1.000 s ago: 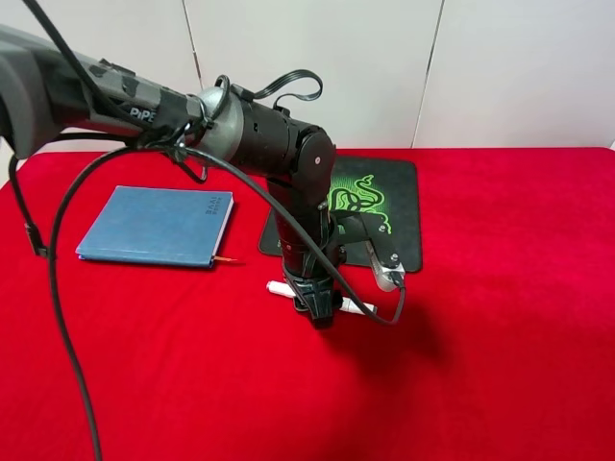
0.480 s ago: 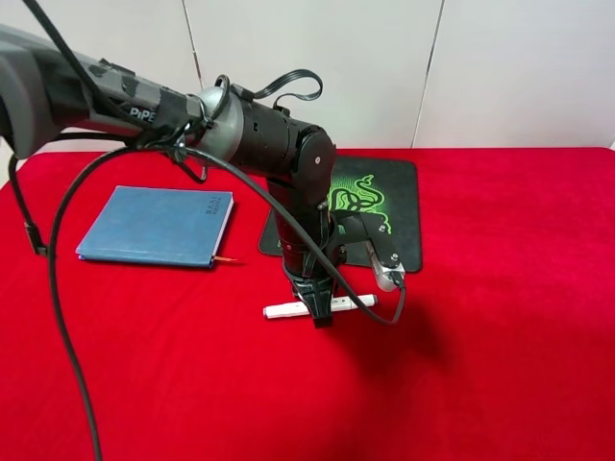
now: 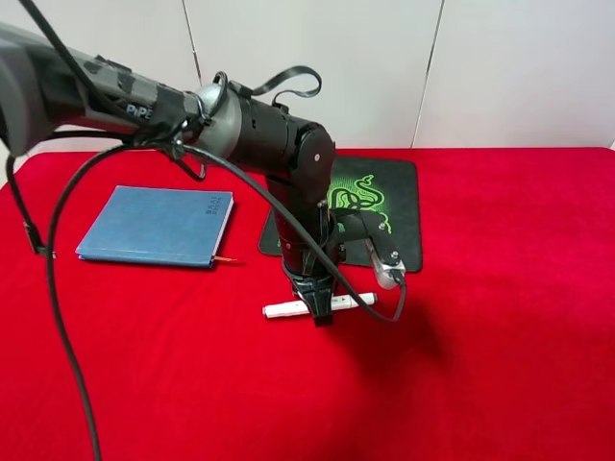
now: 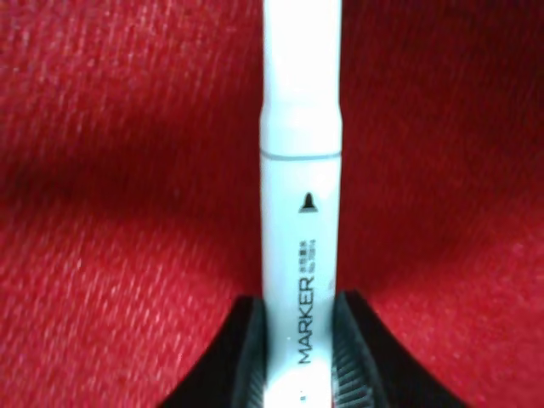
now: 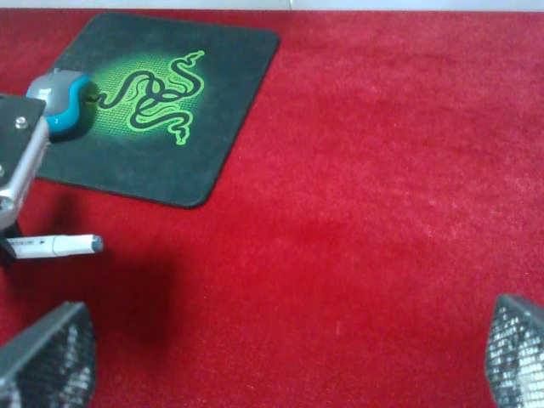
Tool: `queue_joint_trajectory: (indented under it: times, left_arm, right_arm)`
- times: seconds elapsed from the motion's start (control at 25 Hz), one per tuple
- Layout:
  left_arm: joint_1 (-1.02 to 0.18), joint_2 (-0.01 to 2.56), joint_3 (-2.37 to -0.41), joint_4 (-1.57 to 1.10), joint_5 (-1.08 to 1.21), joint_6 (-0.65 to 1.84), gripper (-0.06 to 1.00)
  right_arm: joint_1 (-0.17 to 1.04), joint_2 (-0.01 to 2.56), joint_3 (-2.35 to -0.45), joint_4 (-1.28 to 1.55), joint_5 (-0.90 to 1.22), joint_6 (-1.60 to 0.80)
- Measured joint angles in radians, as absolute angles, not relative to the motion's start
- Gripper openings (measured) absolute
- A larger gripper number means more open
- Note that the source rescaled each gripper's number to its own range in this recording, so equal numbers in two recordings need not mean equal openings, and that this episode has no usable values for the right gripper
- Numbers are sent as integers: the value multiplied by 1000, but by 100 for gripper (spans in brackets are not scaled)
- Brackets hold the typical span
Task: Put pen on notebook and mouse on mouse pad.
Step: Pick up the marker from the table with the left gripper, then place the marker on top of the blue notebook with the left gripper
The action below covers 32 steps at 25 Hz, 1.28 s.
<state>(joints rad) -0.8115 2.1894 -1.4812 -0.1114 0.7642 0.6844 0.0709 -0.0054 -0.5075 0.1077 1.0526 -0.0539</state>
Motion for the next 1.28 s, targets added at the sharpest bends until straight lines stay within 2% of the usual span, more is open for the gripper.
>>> queue_joint_trajectory:
  times: [0.72,1.08,1.28]
  left_arm:
    - [-811,1933,-1481,-39,1087,524,0]
    - [-811,1795,-1481,50,1156,415,0]
    - [-763,1770,-1482,98,1164,335,0]
  right_arm:
    - [71,-5,-507,108,1053,-54]
    - [71,-5,-507,108,1053,-54]
    - [71,-5,-507,108,1053,-54]
